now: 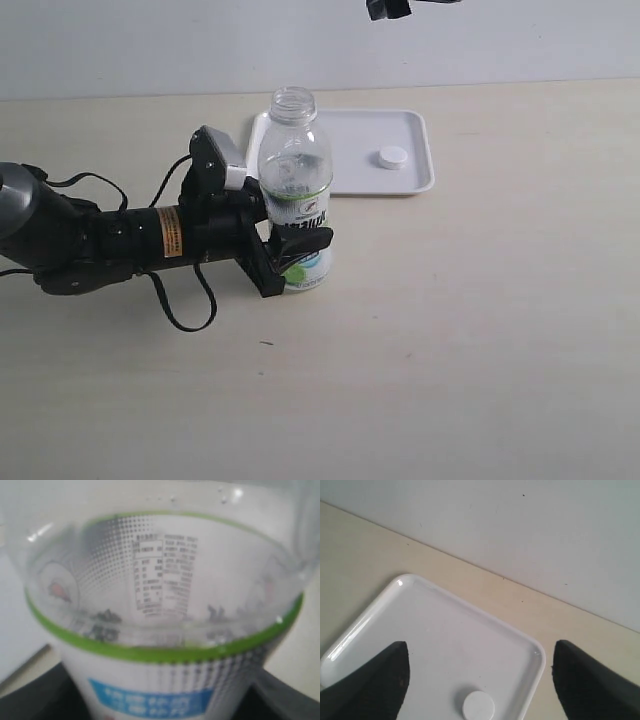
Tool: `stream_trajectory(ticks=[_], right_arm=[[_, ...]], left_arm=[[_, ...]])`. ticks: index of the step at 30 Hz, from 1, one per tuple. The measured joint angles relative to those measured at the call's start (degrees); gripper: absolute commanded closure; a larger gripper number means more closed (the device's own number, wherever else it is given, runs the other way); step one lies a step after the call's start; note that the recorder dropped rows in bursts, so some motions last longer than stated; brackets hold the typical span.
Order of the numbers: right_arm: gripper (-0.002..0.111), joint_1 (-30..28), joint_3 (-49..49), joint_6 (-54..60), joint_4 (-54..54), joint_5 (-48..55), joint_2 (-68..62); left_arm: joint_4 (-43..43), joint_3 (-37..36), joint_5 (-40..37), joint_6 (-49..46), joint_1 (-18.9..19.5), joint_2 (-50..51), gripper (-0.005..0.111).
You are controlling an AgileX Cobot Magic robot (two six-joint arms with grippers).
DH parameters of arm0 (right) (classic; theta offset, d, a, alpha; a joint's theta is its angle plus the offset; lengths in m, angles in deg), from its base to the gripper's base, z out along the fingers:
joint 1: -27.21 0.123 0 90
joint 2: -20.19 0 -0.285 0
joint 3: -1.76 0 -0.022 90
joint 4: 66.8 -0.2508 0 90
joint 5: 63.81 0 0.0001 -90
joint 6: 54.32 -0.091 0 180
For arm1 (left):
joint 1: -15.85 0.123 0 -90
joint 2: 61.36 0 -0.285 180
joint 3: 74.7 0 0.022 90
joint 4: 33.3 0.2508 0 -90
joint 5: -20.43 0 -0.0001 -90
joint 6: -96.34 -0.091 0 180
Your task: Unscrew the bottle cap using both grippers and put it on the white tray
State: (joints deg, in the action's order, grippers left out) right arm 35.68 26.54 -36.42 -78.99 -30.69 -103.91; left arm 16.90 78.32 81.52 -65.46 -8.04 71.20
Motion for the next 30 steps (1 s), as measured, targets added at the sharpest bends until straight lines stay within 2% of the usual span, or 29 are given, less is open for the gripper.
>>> stream_trajectory(ticks=[3,5,10,13,20,26,30], right_arm=[[0.034,0.0,0.0,0.0,0.0,0.9,0.0],[0.034,0.0,0.0,0.0,0.0,1.5,0.0],[0.034,0.0,0.0,-0.1,0.0,2.5,0.0],[0.034,0.0,0.0,-0.1,0.1,2.9,0.0],[0.034,0.0,0.0,-0.1,0.1,3.0,0.1],[0.034,0.0,0.0,-0.1,0.2,3.2,1.4],[0.034,0.0,0.0,-0.1,0.2,4.5,3.2]], left_arm=[[0.1,0.0,0.0,0.4,0.0,0.0,0.095],[0.3,0.0,0.0,0.5,0.0,0.0,0.082],[1.0,0.0,0.1,0.6,0.0,0.0,0.039],[1.2,0.0,0.2,0.8,0.0,0.0,0.022],[1.8,0.0,-0.7,1.1,0.0,0.0,0.008],[4.5,0.0,-7.2,1.6,0.4,-2.0,0.007],[8.1,-1.1,-8.6,2.7,1.4,-4.6,0.007]])
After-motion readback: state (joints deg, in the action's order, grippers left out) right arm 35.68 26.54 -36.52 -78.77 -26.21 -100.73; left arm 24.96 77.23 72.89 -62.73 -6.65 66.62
